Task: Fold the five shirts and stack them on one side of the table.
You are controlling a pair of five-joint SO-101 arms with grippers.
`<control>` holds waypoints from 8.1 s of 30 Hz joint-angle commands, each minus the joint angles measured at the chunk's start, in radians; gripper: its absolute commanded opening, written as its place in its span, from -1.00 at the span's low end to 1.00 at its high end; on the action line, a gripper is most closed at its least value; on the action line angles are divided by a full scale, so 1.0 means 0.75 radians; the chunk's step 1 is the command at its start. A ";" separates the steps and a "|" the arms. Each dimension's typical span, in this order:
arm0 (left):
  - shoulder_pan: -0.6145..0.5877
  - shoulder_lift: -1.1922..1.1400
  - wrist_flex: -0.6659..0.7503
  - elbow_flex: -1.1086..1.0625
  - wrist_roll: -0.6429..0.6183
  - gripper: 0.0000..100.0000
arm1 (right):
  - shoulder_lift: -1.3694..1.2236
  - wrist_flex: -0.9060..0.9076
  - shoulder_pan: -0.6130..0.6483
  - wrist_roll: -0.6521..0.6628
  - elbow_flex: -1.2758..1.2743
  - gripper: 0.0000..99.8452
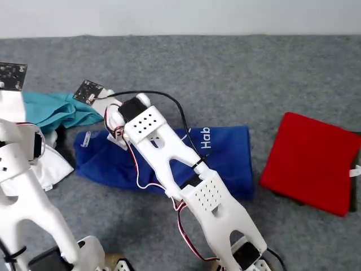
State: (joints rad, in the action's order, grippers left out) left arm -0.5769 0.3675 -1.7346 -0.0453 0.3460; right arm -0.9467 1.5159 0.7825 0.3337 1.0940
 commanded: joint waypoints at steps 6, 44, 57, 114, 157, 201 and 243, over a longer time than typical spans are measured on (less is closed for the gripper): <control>0.010 0.049 -0.025 0.003 0.002 -0.97 | -0.005 0.109 -0.011 0.008 0.141 -0.89; 1.131 0.266 -0.025 0.003 -0.471 -0.97 | 0.474 0.377 -0.422 -0.364 -0.135 -0.87; 1.144 0.266 -0.025 0.003 -0.571 -0.97 | 1.034 0.369 -0.619 -0.511 -1.133 -0.28; 0.921 0.266 -0.027 -0.069 -0.366 -0.97 | 0.881 -0.545 -0.803 -0.579 -1.819 -0.98; 0.342 0.601 0.162 -0.032 -0.121 -0.97 | 1.482 0.224 -0.157 -0.149 -1.408 -0.98; -0.063 0.626 0.141 -0.181 -0.129 -0.97 | 0.390 0.377 -0.161 -0.336 -0.047 -0.99; -0.070 0.628 0.135 -0.206 -0.239 -0.97 | 0.547 0.377 -0.097 -0.237 -0.563 -0.98</control>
State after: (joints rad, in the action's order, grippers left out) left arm -0.6214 0.8247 -1.6410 -0.2033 0.1757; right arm -0.6383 1.7538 0.7472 0.1496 0.7549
